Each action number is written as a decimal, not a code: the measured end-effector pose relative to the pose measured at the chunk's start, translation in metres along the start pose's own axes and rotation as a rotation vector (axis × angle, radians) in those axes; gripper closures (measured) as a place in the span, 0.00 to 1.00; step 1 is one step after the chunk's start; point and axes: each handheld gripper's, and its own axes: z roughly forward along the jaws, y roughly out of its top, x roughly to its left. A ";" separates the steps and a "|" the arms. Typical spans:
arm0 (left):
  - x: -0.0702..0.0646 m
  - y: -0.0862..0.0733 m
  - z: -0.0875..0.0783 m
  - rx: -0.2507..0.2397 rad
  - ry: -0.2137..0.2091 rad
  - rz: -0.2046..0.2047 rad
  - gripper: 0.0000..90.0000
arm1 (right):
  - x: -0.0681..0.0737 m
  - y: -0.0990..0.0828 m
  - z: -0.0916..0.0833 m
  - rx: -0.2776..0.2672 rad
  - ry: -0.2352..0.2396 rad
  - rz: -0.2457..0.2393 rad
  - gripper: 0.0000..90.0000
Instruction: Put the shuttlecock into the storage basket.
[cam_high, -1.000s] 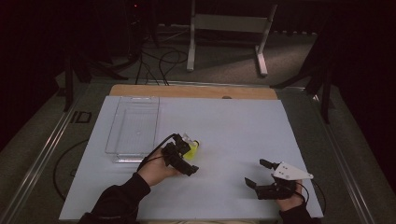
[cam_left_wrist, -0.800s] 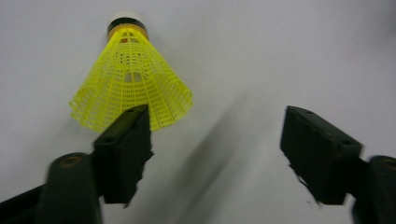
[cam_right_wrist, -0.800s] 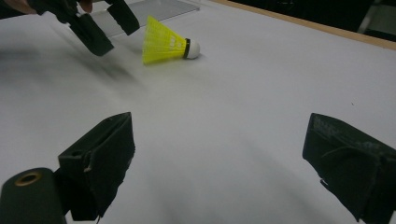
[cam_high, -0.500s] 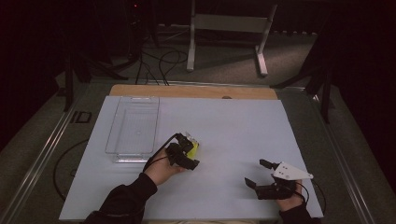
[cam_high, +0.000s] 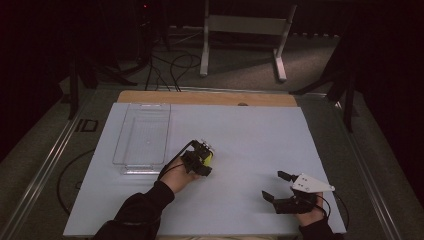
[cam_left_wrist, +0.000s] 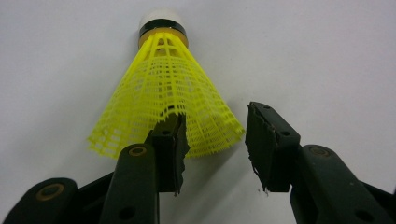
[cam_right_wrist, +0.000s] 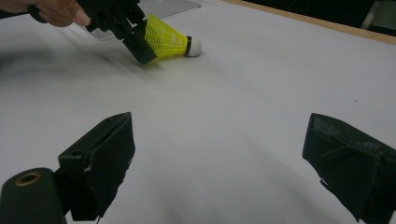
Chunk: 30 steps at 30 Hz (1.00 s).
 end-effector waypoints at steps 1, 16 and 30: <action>0.000 0.001 0.001 -0.002 0.004 -0.001 0.68 | 0.000 0.000 0.000 0.001 0.000 -0.001 0.10; 0.004 0.014 0.008 0.025 0.055 0.025 0.98 | 0.000 0.000 0.000 0.005 0.001 0.000 0.10; 0.000 0.023 -0.013 0.000 0.068 0.105 1.00 | -0.001 0.000 0.001 0.006 -0.003 -0.002 0.10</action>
